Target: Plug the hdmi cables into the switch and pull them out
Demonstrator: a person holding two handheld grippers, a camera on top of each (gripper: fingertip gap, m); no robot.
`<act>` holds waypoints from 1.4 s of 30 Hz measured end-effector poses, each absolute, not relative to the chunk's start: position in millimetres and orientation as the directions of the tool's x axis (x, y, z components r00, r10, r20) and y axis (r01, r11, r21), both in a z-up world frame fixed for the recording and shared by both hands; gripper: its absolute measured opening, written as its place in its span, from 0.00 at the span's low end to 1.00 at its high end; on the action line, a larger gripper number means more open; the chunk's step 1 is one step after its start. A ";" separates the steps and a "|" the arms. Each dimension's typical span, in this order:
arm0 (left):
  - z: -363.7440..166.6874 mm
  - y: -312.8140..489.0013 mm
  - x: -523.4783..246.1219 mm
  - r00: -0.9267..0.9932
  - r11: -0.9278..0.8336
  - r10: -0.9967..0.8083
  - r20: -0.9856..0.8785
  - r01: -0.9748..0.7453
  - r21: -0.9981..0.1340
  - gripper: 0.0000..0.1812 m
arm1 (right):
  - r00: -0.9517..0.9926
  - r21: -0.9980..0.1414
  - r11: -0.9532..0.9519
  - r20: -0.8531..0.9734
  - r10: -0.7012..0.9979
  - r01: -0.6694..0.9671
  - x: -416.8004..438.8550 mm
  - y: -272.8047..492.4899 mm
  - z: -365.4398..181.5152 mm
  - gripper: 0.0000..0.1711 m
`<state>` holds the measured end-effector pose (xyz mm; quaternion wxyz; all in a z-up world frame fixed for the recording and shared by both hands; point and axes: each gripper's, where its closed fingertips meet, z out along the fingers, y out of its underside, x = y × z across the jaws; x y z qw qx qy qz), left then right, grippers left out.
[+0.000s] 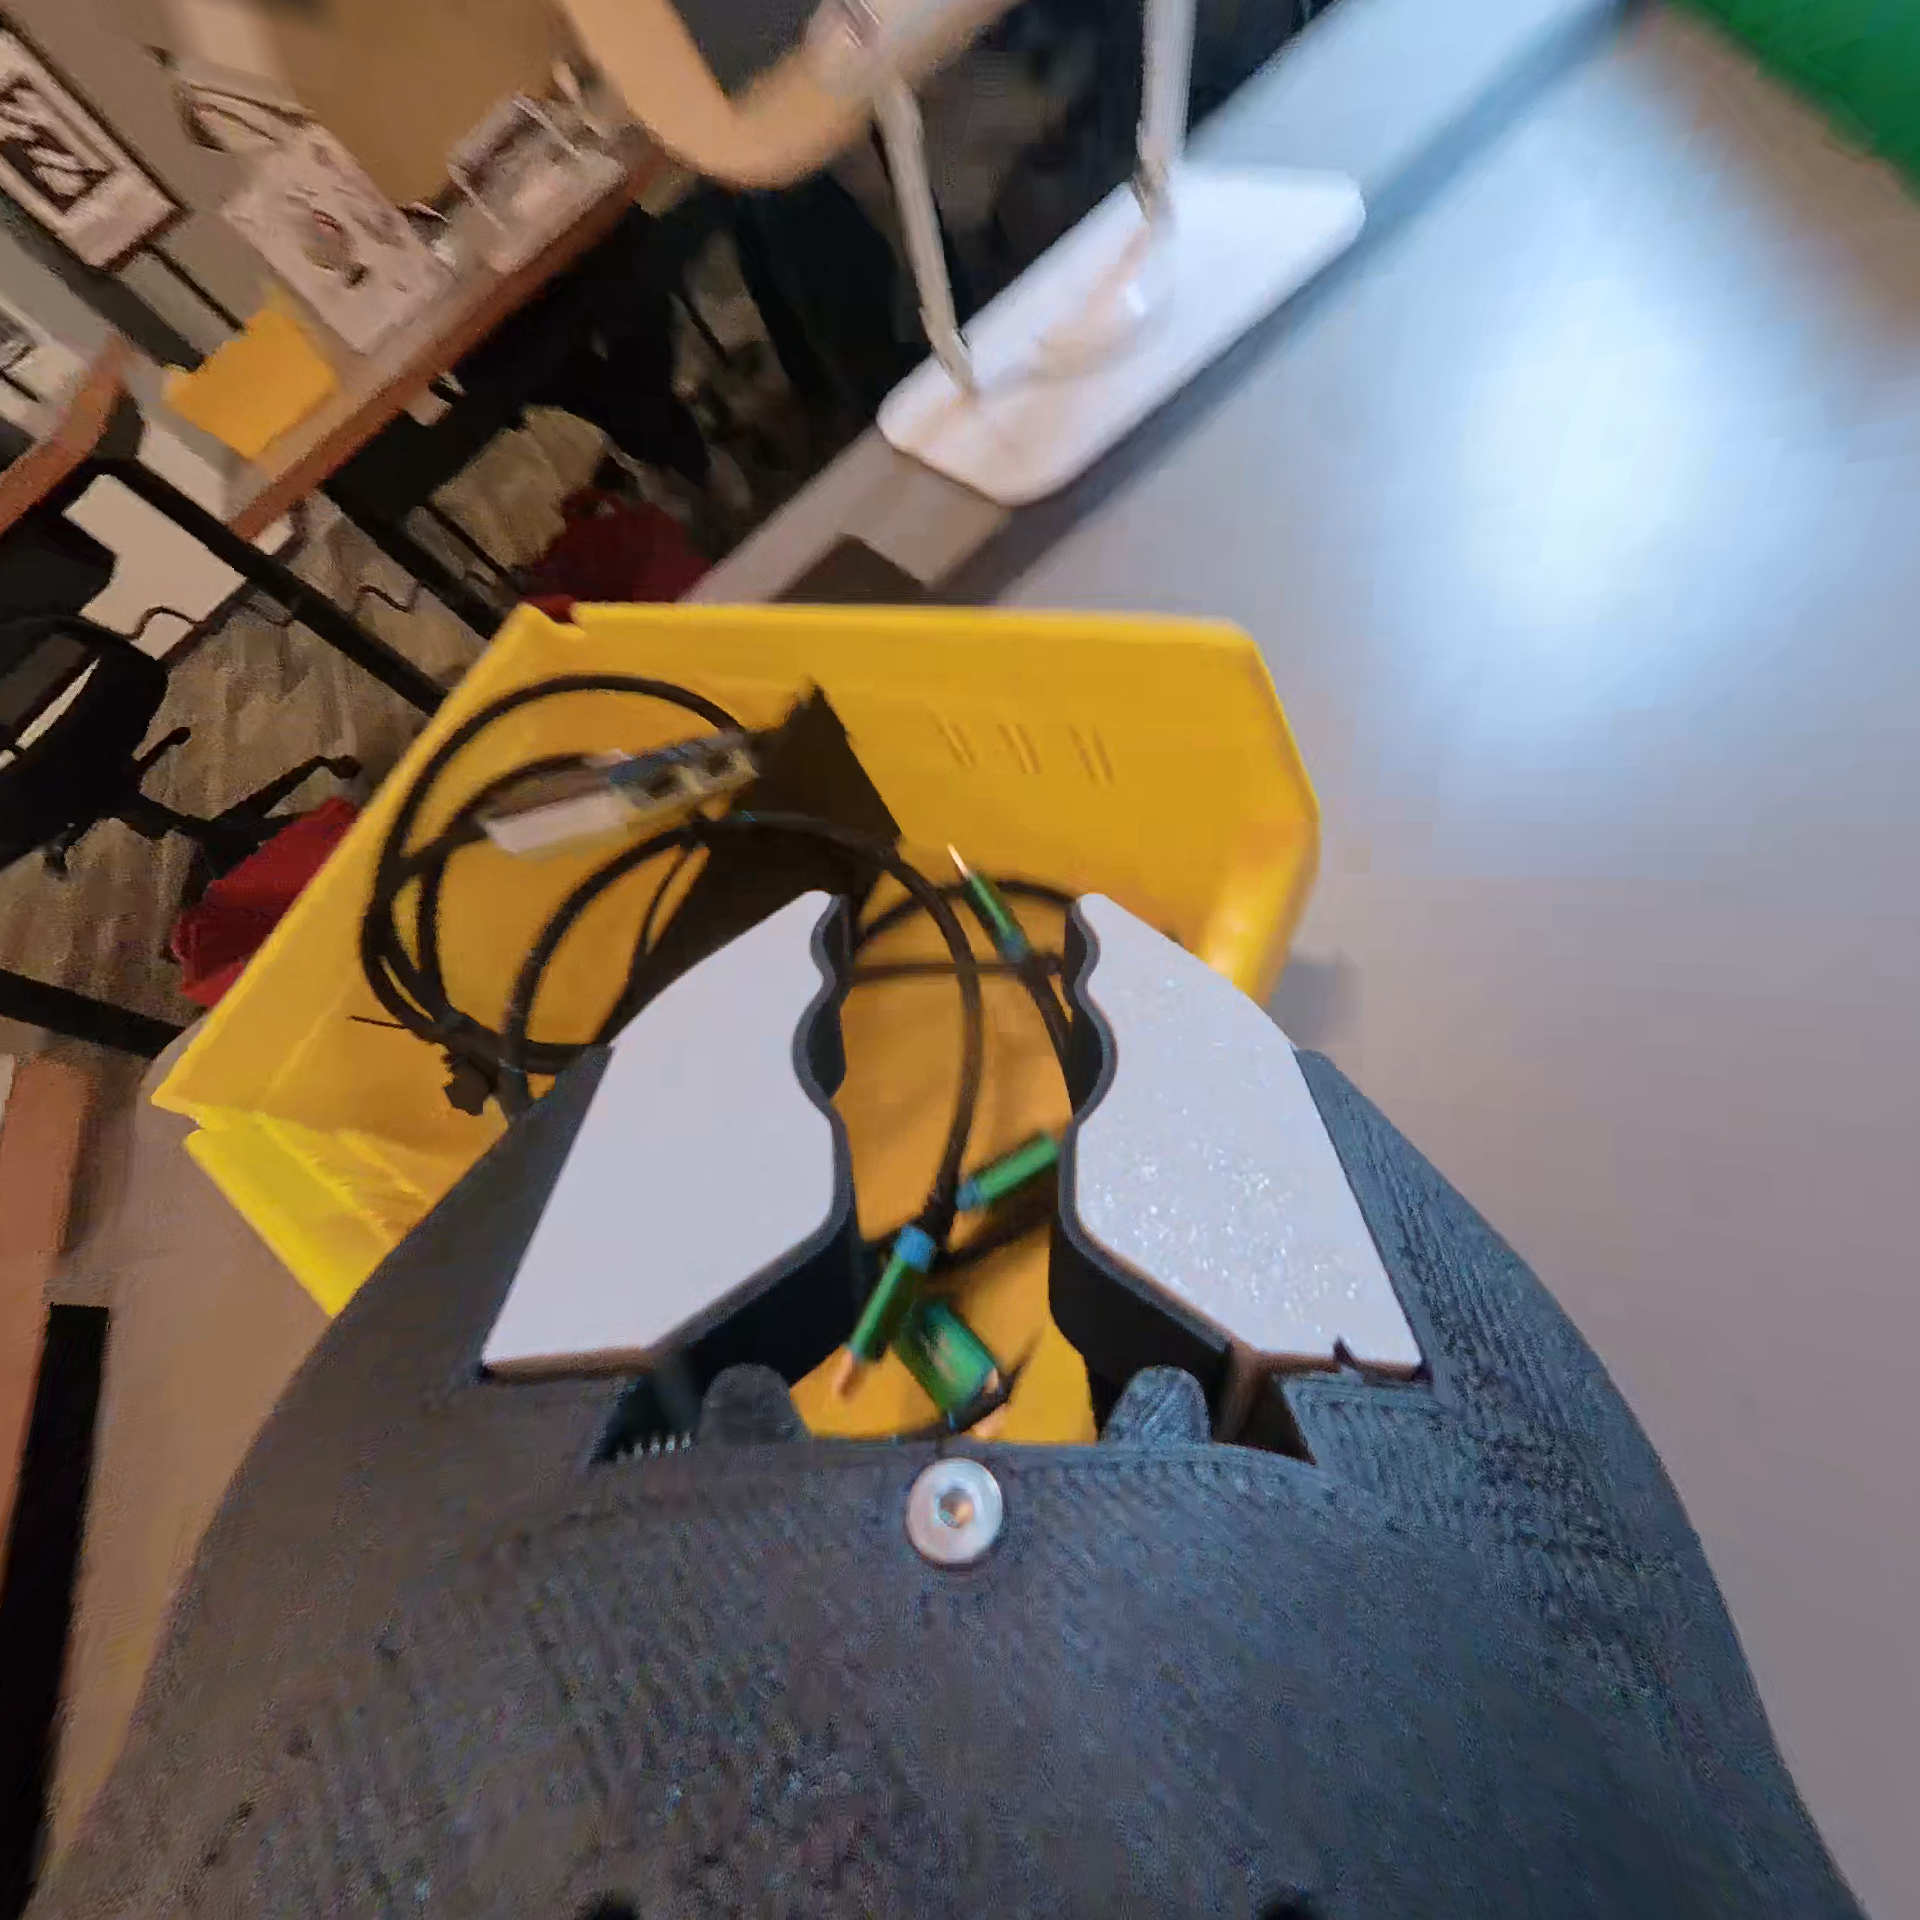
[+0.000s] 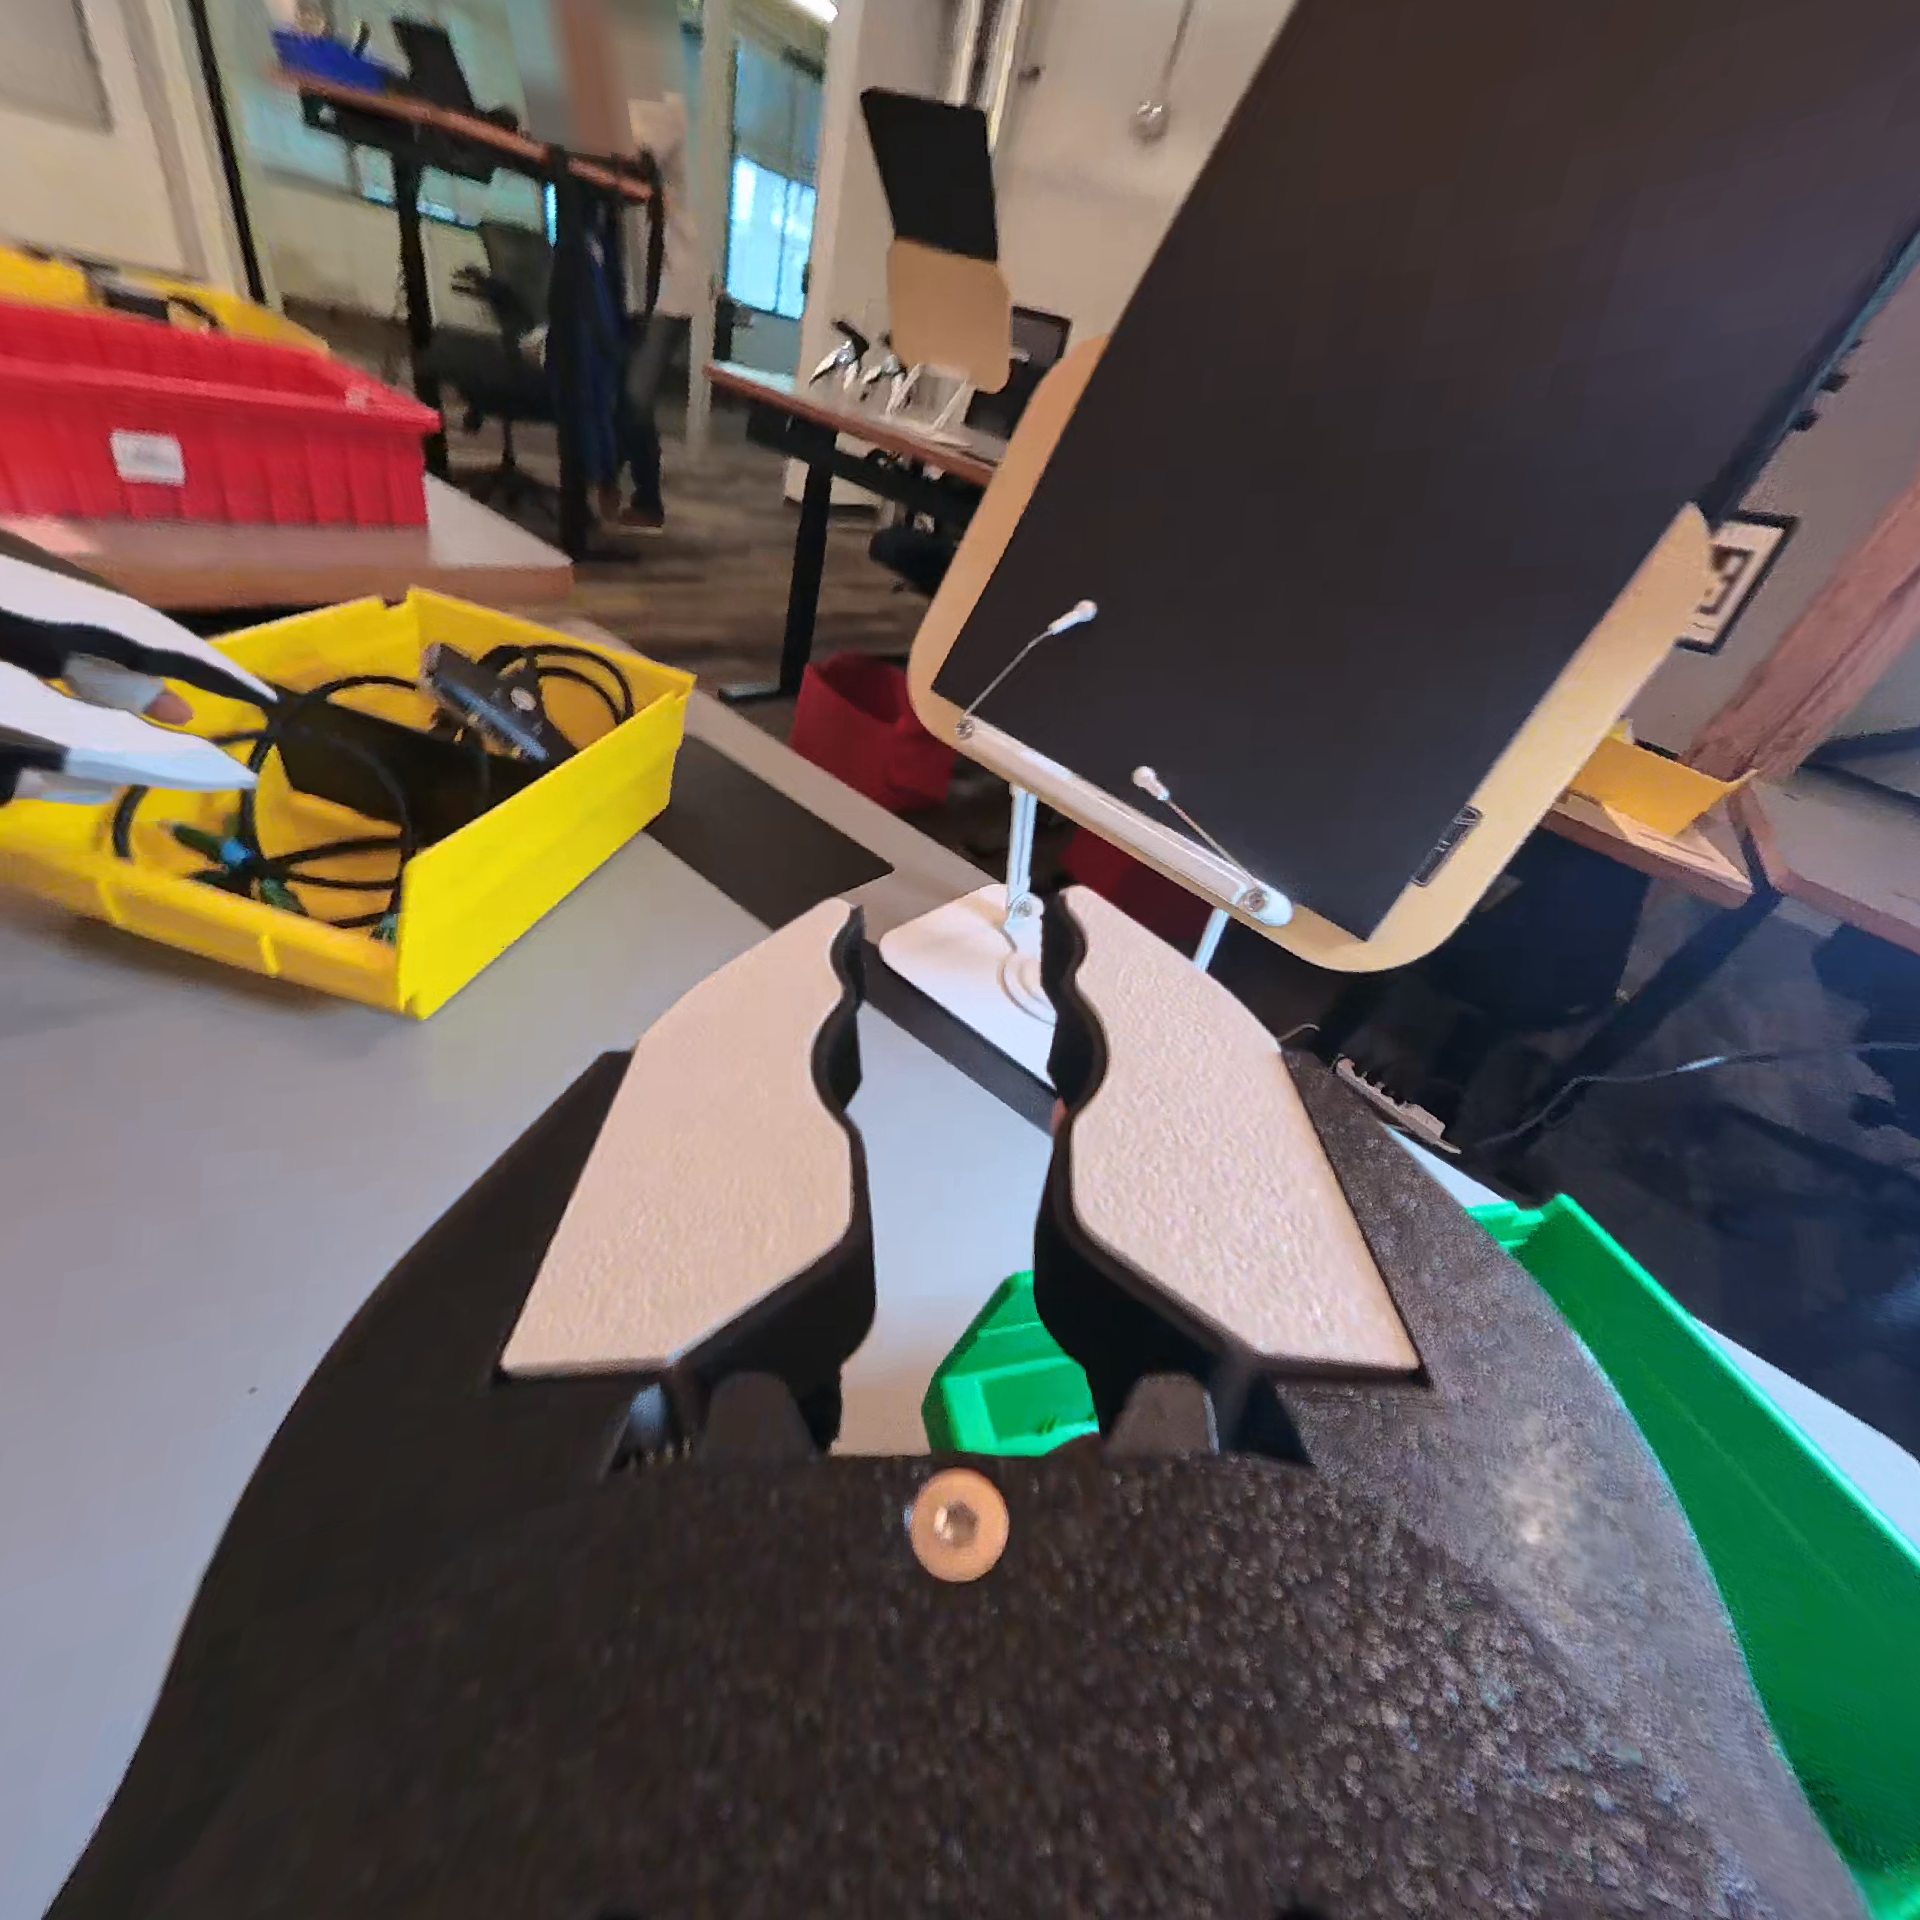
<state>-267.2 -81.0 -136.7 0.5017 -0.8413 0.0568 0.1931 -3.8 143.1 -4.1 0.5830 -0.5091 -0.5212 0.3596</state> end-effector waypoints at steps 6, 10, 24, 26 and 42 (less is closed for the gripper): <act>-96.5 -52.9 -339.6 0.881 -0.459 0.286 -0.378 -0.220 -0.861 0.28 | 0.283 -0.977 0.182 0.205 0.937 0.108 17.2 180.0 -7.5 0.18; -115.0 -45.7 -372.1 0.722 -0.715 0.047 -0.691 -0.458 -0.528 0.33 | 0.292 -0.984 0.163 0.175 0.940 0.066 41.9 196.5 6.9 0.17; -151.9 -26.7 -387.8 0.371 -0.658 -0.616 -0.694 -0.728 0.194 0.17 | 0.203 -0.975 0.162 0.191 0.960 0.152 33.3 200.0 -17.4 0.15; -139.9 -23.2 -390.3 0.338 -0.642 -0.602 -0.723 -0.743 0.188 0.15 | 0.189 -0.964 0.188 0.224 0.956 0.190 30.4 199.9 -24.9 0.15; -27.6 -53.9 -387.6 0.439 -0.664 -0.358 -0.824 -0.740 -0.106 0.15 | 0.109 -0.948 0.235 0.262 0.959 0.214 32.2 184.9 -29.6 0.14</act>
